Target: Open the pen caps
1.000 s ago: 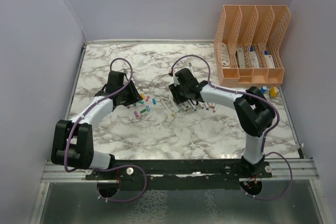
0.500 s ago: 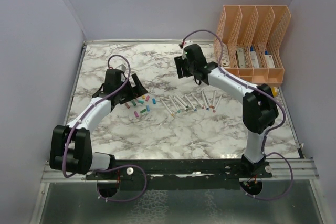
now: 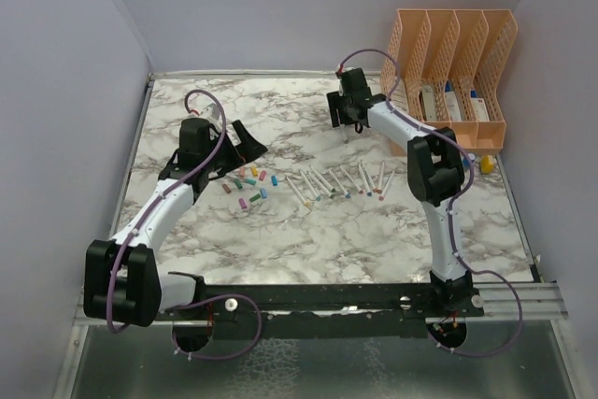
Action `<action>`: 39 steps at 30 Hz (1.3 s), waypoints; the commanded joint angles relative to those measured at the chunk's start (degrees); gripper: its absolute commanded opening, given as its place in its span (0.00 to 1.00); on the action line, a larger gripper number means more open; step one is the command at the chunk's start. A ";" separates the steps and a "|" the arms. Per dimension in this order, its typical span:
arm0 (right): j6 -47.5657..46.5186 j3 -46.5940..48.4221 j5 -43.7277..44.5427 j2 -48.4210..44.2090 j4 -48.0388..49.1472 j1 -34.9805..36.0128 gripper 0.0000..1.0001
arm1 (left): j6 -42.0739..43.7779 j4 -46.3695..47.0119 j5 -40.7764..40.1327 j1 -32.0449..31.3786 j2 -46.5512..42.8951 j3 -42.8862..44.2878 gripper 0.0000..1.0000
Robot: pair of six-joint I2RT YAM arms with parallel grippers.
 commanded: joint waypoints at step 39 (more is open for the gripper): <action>0.69 -6.42 -11.17 1.44 3.04 -0.57 0.01 | -3.96 5.05 0.84 0.45 -0.46 0.16 0.95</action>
